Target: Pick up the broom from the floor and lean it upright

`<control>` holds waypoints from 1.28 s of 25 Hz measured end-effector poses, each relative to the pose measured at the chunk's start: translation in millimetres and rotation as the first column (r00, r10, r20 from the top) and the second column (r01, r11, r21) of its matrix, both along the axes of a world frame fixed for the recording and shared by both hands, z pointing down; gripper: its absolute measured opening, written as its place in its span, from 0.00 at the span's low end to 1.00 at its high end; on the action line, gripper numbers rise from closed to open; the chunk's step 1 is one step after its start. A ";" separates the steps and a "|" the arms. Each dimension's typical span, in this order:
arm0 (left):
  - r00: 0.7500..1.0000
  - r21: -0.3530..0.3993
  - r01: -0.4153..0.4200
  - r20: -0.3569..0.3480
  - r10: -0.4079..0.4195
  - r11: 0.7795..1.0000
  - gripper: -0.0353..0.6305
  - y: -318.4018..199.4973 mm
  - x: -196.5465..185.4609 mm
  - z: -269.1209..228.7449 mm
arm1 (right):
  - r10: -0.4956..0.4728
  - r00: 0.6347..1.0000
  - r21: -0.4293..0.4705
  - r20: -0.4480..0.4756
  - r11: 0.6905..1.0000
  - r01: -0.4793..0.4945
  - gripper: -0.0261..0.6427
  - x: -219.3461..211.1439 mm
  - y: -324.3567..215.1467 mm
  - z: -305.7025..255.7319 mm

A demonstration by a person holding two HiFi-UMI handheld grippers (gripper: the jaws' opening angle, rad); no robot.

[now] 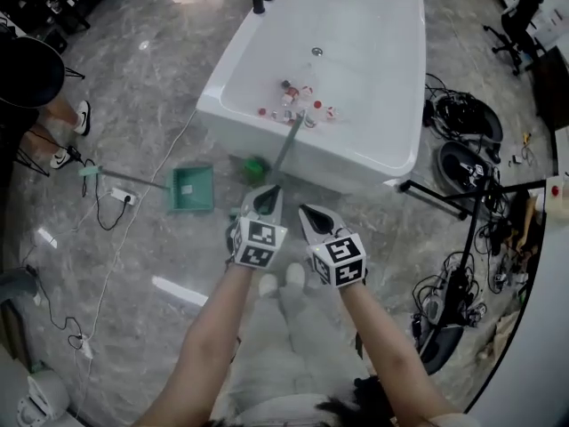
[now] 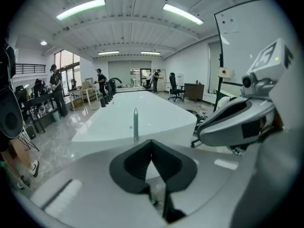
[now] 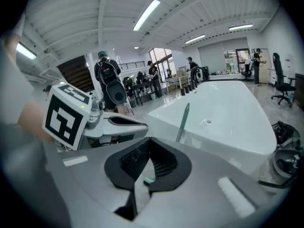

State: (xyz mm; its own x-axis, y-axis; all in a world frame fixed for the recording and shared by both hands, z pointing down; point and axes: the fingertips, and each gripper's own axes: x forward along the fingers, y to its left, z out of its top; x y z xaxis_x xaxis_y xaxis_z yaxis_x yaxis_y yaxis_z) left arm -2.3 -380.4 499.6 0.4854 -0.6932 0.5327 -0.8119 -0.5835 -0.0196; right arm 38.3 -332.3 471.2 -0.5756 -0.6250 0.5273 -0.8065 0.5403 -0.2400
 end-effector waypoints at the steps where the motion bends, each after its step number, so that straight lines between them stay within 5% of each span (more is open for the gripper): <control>1: 1.000 0.016 0.007 -0.014 -0.007 1.000 0.05 2.1 0.4 -12.3 | 0.007 1.000 0.014 0.015 1.000 -0.007 0.04 -1.0 -0.5 -13.0; 16: 0.986 0.271 0.026 -0.167 0.021 0.962 0.05 13.5 10.1 -199.1 | -0.063 0.997 0.336 0.039 0.941 0.046 0.04 -13.2 -15.6 -189.5; 26: 0.962 0.414 0.028 -0.260 0.089 0.910 0.05 20.8 7.4 -311.6 | -0.126 0.991 0.528 0.037 0.845 0.088 0.04 -25.8 -0.7 -293.3; 32: 0.954 0.435 0.018 -0.277 0.115 0.900 0.05 29.2 4.3 -349.5 | -0.091 0.995 0.597 0.035 0.801 0.052 0.04 -26.6 3.3 -334.8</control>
